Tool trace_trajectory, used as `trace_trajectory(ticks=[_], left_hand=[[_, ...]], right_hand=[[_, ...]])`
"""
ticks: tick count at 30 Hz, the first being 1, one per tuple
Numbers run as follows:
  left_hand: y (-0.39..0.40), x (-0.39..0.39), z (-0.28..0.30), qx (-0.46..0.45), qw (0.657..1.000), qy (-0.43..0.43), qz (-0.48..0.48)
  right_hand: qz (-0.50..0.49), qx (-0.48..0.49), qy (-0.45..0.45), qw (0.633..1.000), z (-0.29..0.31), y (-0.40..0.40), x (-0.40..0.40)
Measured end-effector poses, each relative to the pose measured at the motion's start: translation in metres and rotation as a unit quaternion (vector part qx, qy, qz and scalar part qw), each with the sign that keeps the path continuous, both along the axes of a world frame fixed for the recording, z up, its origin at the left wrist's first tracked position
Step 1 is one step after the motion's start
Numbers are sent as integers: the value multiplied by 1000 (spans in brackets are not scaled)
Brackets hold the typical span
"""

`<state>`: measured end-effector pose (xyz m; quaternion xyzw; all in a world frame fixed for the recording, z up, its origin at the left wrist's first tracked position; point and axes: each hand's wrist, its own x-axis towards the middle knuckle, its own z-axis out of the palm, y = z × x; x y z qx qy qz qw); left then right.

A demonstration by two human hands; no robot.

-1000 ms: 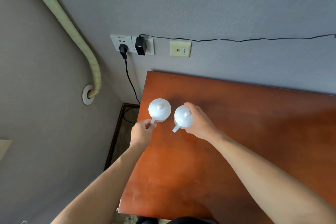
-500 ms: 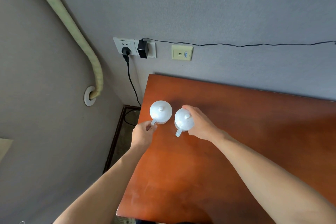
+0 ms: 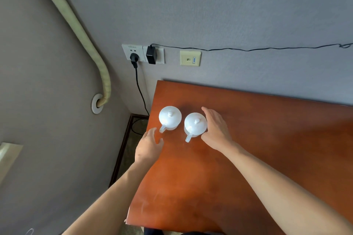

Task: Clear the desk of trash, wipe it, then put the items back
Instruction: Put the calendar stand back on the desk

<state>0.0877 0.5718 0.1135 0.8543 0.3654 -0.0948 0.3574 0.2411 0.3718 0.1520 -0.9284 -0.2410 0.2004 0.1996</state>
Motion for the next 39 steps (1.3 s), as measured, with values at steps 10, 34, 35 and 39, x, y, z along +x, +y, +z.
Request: trace_trajectory(ticks=[10,34,35,39], left_hand=[[16,-66,53,224,965,-38,-133],[-2,-366,151,343,886,47,308],[-8,-378,154,347,877,57,327],[-26,-419,168,342,852,90,387]], right_hand=[[57,-39,-203,977,33,36,-90],[441,143,-84,882,110,193,-333],[459,147,-73,873,112,194,-342],[518,170,-26,838,123,198,-377]])
